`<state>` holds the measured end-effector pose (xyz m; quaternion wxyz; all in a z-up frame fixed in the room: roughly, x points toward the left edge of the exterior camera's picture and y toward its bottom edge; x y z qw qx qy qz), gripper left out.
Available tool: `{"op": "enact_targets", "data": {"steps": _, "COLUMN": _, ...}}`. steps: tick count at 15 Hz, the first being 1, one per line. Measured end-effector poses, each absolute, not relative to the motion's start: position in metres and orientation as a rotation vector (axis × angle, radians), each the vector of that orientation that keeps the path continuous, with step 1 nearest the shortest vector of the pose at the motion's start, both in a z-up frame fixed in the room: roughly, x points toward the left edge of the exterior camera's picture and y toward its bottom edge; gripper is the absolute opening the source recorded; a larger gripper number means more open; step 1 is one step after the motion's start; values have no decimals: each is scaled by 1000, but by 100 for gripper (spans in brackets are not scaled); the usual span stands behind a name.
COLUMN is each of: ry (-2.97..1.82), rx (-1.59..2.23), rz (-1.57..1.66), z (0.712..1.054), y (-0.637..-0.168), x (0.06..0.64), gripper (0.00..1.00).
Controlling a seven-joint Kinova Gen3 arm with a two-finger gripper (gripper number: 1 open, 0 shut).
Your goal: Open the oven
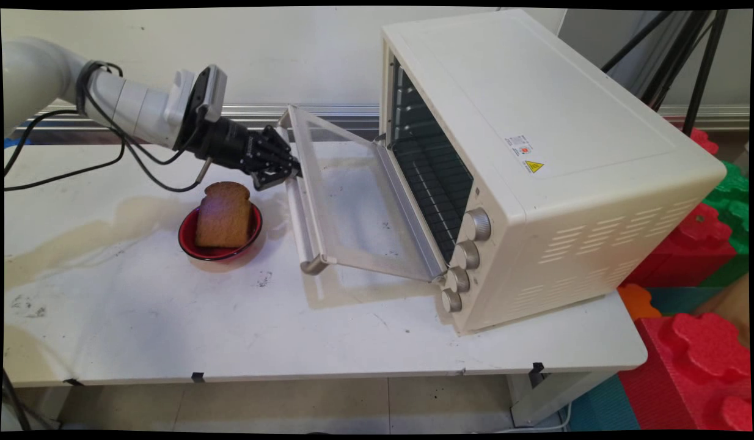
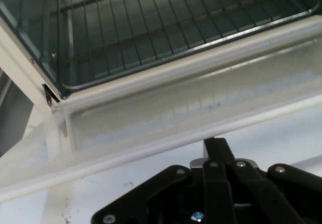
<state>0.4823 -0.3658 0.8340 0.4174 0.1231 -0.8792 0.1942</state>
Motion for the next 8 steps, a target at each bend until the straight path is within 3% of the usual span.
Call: {"op": "enact_targets", "data": {"steps": 8, "ry": -2241, "rx": 311, "rz": 474, "z": 816, "y": -354, "x": 503, "gripper": 0}}
